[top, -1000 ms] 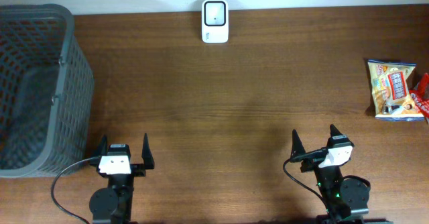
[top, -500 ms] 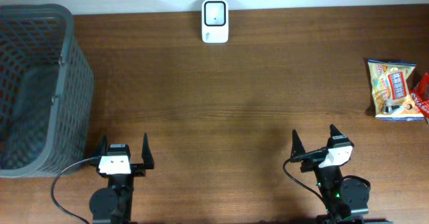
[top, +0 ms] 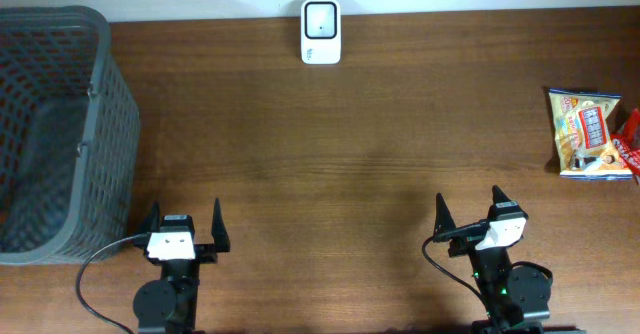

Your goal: Scan the item barcode

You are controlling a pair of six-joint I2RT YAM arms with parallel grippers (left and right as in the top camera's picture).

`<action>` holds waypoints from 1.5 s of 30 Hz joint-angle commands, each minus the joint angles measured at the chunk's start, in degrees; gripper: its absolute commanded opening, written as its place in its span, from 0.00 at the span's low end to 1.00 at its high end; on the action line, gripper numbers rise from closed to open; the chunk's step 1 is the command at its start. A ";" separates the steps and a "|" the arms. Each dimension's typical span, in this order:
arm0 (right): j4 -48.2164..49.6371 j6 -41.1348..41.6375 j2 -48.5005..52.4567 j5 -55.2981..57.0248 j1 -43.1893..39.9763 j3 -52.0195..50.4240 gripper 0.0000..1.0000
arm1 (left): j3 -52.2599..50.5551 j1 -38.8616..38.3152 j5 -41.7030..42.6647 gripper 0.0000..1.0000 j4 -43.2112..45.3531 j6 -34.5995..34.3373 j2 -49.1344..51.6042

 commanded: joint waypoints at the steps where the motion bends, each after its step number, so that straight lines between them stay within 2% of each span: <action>1: -0.13 -0.42 -0.48 1.97 -0.39 -0.52 0.98 | -0.33 0.31 0.04 0.99 -0.04 0.04 -0.44; 10: -0.50 -0.61 -0.48 4.81 -3.80 -0.52 0.98 | -0.33 0.31 0.04 0.99 -0.04 0.04 -0.44; 16: -0.52 -3.63 -0.48 4.81 -3.72 -0.52 0.98 | -0.33 0.31 0.04 0.99 -0.04 0.04 -0.44; 45: -0.46 -3.58 -0.37 4.61 -1.86 -0.52 0.99 | -0.33 0.31 0.04 0.99 -0.04 0.04 -0.44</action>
